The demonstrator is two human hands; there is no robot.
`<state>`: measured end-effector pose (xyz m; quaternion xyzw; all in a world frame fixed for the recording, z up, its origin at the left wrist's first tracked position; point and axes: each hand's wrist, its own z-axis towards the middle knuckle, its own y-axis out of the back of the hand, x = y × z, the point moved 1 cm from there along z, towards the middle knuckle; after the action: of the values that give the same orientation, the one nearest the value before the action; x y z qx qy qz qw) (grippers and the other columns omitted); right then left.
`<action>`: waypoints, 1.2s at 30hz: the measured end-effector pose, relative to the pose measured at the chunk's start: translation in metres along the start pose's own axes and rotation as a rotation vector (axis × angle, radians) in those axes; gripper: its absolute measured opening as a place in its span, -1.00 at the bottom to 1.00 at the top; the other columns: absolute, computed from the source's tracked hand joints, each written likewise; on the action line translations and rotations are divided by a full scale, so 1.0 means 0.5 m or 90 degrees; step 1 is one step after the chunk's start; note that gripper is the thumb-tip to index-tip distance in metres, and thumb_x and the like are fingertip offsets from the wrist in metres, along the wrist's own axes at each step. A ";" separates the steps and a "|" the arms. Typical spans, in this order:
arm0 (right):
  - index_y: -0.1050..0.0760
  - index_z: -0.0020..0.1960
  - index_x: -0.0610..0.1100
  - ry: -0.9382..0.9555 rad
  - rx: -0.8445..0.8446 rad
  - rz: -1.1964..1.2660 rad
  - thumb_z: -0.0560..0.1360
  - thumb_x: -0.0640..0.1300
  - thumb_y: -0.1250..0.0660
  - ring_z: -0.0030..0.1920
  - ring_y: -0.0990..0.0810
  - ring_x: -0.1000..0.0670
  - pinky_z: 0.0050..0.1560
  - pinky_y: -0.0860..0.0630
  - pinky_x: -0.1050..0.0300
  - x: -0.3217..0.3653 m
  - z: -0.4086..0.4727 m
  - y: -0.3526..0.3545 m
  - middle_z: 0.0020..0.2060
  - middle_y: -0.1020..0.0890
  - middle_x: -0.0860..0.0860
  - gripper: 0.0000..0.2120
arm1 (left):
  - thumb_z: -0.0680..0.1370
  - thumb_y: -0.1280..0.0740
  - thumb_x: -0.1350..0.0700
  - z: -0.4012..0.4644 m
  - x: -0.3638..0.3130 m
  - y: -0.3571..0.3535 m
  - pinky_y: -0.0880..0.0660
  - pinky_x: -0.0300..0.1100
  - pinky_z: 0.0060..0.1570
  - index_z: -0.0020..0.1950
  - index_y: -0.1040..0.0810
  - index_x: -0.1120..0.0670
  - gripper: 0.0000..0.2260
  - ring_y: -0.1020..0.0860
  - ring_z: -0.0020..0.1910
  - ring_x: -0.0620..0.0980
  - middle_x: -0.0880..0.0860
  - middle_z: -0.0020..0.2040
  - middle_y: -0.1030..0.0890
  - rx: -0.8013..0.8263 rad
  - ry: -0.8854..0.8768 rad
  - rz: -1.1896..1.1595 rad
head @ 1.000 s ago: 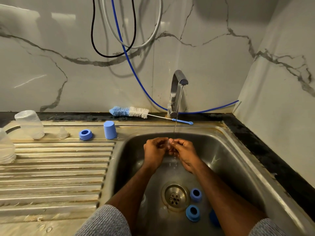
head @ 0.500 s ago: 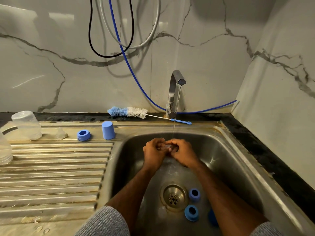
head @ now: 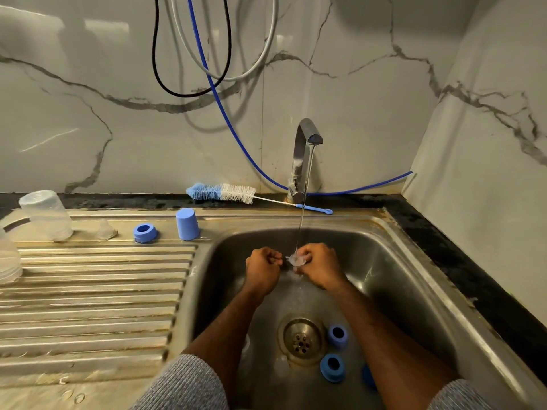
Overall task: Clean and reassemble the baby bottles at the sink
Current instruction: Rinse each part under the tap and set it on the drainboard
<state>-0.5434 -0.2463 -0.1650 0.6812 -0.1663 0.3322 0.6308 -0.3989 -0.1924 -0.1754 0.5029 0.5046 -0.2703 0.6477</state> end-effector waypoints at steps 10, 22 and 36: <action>-0.68 -0.06 -0.05 -0.039 0.049 -0.025 0.42 -0.17 -0.55 -0.19 -0.67 0.10 -0.22 -0.58 0.26 0.002 -0.006 -0.007 -0.21 -0.70 0.06 -0.88 | 0.55 -0.27 0.41 -0.002 0.003 -0.006 -0.62 0.06 0.12 0.00 -0.65 0.16 -0.78 -0.63 -0.02 0.07 0.11 -0.06 -0.66 0.048 -0.014 0.022; -0.65 0.16 -0.07 -0.016 0.048 0.051 0.55 -0.20 -0.40 0.03 -0.65 0.00 0.17 -0.61 -0.02 0.003 0.001 -0.006 0.01 -0.70 -0.02 -0.79 | 0.60 -0.28 0.33 -0.010 0.001 -0.007 -0.54 -0.17 -0.12 0.11 -0.69 0.15 -0.77 -0.57 -0.19 -0.08 0.07 -0.08 -0.66 0.094 -0.075 0.060; -0.61 -0.13 -0.01 0.046 -0.031 0.038 0.39 -0.22 -0.56 -0.10 -0.62 0.12 -0.07 -0.53 0.27 0.004 0.003 -0.006 -0.16 -0.68 0.07 -0.82 | 0.59 -0.34 0.23 0.000 0.017 -0.011 -0.52 -0.19 -0.20 -0.01 -0.68 0.27 -0.85 -0.62 -0.16 0.05 0.21 -0.09 -0.69 0.153 -0.036 0.167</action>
<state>-0.5396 -0.2470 -0.1659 0.6477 -0.1715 0.3709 0.6430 -0.4005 -0.1931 -0.1856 0.6304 0.3803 -0.2563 0.6263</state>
